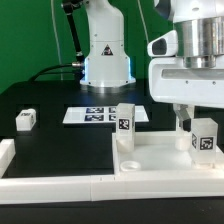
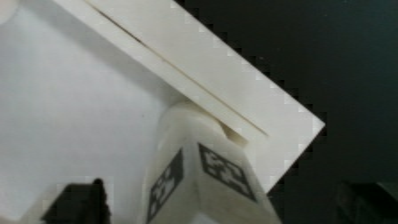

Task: Assemble square table

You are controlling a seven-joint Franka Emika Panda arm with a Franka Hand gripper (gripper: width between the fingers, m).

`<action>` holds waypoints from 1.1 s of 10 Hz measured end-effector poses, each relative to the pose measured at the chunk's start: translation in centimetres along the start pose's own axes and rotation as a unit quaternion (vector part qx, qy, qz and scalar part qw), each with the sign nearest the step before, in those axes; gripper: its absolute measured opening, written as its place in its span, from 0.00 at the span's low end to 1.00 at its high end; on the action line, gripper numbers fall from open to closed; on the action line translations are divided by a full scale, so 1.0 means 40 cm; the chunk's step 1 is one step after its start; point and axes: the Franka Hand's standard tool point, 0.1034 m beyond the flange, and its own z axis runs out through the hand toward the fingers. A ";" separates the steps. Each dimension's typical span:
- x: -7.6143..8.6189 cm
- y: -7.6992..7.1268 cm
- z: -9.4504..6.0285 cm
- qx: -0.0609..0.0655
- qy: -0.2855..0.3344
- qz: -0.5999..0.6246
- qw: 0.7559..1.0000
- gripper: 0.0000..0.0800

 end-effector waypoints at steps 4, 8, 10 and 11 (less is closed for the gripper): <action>-0.002 -0.001 0.007 -0.013 0.012 -0.225 0.974 0.81; 0.000 0.000 0.008 -0.014 0.011 -0.273 0.962 0.66; 0.000 0.003 0.009 -0.014 0.010 -0.215 0.976 0.37; 0.000 0.004 0.010 -0.013 0.010 -0.188 0.982 0.37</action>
Offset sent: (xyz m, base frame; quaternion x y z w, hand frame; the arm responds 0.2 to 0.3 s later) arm 0.0134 0.0040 -0.0018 -0.0459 0.0846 -0.4277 0.8988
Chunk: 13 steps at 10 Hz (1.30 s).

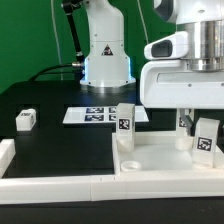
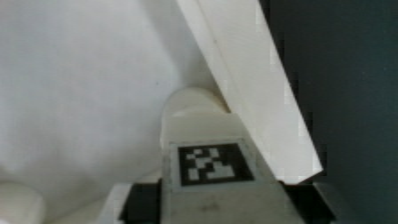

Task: Assemble square table

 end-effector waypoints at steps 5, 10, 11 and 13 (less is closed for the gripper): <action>-0.001 0.006 0.004 0.021 -0.028 0.367 0.930 0.37; -0.003 0.002 0.006 0.030 -0.039 0.443 0.895 0.47; -0.004 -0.003 0.005 0.025 -0.029 0.372 0.927 0.68; 0.003 -0.012 -0.006 0.016 -0.022 0.164 0.986 0.78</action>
Offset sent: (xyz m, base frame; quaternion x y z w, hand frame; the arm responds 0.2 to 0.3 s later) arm -0.0025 -0.0114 -0.0013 0.0142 -0.0300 0.3908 0.9199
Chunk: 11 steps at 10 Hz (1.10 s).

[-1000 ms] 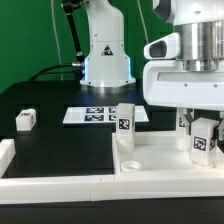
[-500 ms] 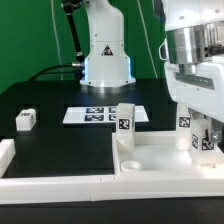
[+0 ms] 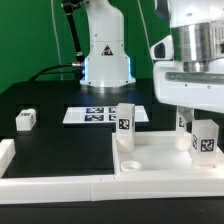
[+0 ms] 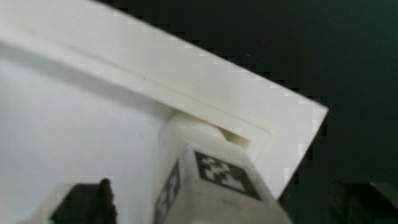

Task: Assemble square table

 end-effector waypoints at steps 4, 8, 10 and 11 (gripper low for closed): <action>0.004 0.003 0.001 -0.002 0.003 -0.140 0.990 0.81; 0.035 0.010 -0.006 -0.016 0.003 -0.332 0.943 0.81; 0.034 0.010 -0.006 -0.016 0.003 -0.326 0.945 0.46; 0.033 0.010 -0.005 -0.015 0.003 -0.301 0.953 0.36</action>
Offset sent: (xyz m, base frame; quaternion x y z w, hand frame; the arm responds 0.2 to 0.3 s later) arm 0.0000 0.0000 0.0000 0.0000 0.0000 -0.1938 0.9810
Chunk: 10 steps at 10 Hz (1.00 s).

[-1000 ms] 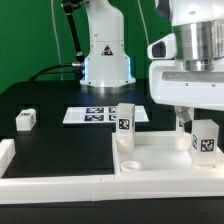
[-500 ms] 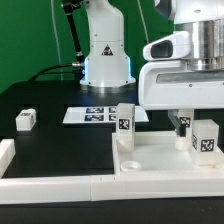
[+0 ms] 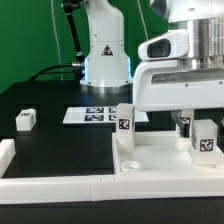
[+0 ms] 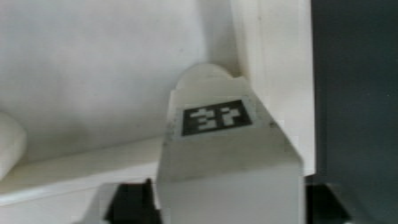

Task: Assemble square table

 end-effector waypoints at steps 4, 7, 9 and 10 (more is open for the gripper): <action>0.000 0.009 0.001 -0.001 -0.001 0.193 0.981 0.36; -0.006 0.020 0.005 0.015 -0.017 0.443 0.896 0.36; -0.010 0.015 0.007 0.027 -0.031 0.561 0.827 0.37; -0.012 0.012 0.007 0.025 -0.034 0.596 0.802 0.37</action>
Offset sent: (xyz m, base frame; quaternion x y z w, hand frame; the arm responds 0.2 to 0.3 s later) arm 0.0001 -0.0060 0.0015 -0.0202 0.0197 0.3063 0.9515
